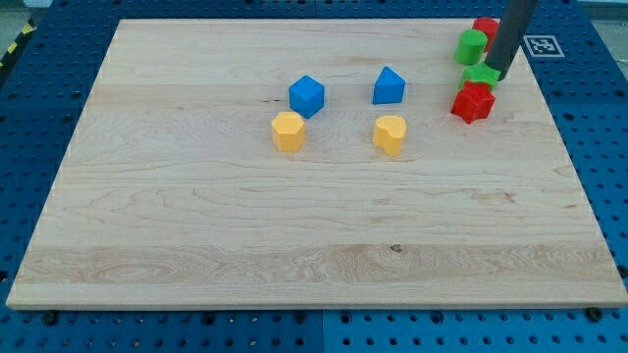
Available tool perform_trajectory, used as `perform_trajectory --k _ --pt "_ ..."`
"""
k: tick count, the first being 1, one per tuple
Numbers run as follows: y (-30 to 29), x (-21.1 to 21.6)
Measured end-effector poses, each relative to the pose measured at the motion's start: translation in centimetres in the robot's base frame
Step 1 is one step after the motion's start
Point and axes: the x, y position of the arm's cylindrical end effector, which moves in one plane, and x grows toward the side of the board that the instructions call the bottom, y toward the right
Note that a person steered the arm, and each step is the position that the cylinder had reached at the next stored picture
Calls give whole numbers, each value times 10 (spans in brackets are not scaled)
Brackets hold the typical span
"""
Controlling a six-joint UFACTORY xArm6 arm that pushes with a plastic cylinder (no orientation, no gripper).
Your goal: Push both the stars towards the bottom side
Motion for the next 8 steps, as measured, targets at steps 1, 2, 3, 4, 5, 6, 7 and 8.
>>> perform_trajectory --k 1,2,3,4,5,6,7,8 --pt "0 -1" --pt "-2 -8" --pt "-6 -9" --pt "-10 4" --pt "-22 21" --pt "-33 27" --pt "-49 34" --pt "-51 72"
